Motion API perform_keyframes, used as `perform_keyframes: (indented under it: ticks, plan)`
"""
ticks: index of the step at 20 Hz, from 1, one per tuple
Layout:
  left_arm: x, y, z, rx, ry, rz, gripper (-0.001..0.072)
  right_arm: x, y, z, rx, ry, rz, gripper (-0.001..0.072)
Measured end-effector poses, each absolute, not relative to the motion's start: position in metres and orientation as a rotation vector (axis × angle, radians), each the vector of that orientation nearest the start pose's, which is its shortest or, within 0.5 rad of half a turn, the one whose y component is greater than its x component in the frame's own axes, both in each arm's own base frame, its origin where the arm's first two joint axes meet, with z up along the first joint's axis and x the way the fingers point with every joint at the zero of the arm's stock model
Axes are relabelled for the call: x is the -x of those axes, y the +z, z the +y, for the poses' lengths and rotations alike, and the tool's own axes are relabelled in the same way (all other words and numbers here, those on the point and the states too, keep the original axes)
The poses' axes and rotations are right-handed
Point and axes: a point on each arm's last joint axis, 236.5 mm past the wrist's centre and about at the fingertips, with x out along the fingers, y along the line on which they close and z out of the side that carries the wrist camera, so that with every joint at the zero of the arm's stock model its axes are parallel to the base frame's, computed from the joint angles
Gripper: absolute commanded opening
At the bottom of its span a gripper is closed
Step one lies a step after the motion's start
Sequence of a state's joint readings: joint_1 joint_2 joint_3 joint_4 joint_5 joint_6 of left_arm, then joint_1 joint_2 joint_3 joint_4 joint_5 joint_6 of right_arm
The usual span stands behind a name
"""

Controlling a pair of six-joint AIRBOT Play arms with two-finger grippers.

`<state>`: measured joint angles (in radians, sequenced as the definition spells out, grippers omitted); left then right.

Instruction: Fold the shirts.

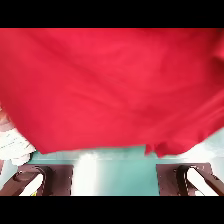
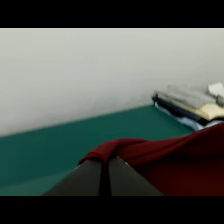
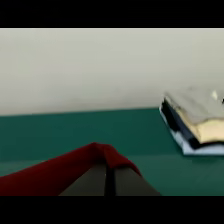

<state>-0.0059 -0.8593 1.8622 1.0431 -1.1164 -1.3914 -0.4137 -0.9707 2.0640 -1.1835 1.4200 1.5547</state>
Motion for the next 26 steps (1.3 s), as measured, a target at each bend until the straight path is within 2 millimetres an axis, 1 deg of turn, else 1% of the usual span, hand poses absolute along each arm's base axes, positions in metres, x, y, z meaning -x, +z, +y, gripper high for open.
perform_keyframes:
  ticks: [1,2,3,4,5,6,7,9,10,11,13,14,17,19,21,23,25,26]
  plan:
    - [-0.311,0.449,-0.109,0.106,-0.47,0.191,0.0022,-0.318,0.423,-0.037,-0.191,-0.019,0.403,0.0015]
    - [-0.337,0.41,-0.11,0.126,-0.467,0.305,0.0021,-0.339,0.39,-0.038,-0.213,0.002,0.517,0.0015]
    - [-0.361,0.369,-0.111,0.149,-0.465,0.421,0.0021,-0.357,0.352,-0.036,-0.236,0.026,0.645,0.0015]
    - [-0.38,0.333,-0.111,0.172,-0.462,0.516,0.0022,-0.372,0.319,-0.031,-0.253,0.056,0.752,0.0015]
    - [-0.398,0.296,-0.112,0.192,-0.458,0.611,0.0022,-0.388,0.282,-0.025,-0.272,0.083,0.864,0.0014]
    - [-0.415,0.259,-0.112,0.211,-0.452,0.703,0.0022,-0.399,0.245,-0.023,-0.281,0.088,0.971,0.0015]
    - [-0.429,0.23,-0.112,0.229,-0.445,0.769,0.0022,-0.409,0.209,-0.022,-0.286,0.085,1.067,0.0015]
    - [-0.459,0.176,-0.11,0.255,-0.424,0.857,0.0022,-0.427,0.153,-0.019,-0.292,0.081,1.193,0.0015]
    - [-0.473,0.156,-0.109,0.266,-0.409,0.875,0.0022,-0.437,0.129,-0.02,-0.294,0.073,1.228,0.0015]
    - [-0.486,0.141,-0.107,0.277,-0.393,0.877,0.0022,-0.449,0.11,-0.022,-0.297,0.062,1.24,0.0015]
    - [-0.515,0.12,-0.101,0.297,-0.352,0.843,0.0022,-0.473,0.082,-0.026,-0.3,0.041,1.225,0.0015]
    - [-0.526,0.115,-0.097,0.304,-0.333,0.818,0.0022,-0.484,0.075,-0.027,-0.301,0.036,1.2,0.0015]
    - [-0.558,0.116,-0.086,0.308,-0.281,0.704,0.0022,-0.519,0.071,-0.035,-0.299,0.008,1.079,0.0014]
    - [-0.569,0.118,-0.081,0.285,-0.267,0.655,0.0022,-0.536,0.076,-0.038,-0.297,-0.002,1.005,0.0014]
    - [-0.572,0.113,-0.078,0.238,-0.273,0.65,0.0022,-0.544,0.076,-0.038,-0.275,-0.003,0.975,0.0014]
    - [-0.568,0.101,-0.079,0.179,-0.296,0.683,0.0022,-0.544,0.073,-0.035,-0.232,-0.002,0.983,0.0015]
    - [-0.559,0.08,-0.081,0.113,-0.328,0.754,0.0022,-0.533,0.058,-0.029,-0.174,-0.001,1.044,0.0015]
    - [-0.553,0.07,-0.082,0.089,-0.344,0.793,0.0022,-0.524,0.049,-0.026,-0.143,0.0,1.082,0.0014]
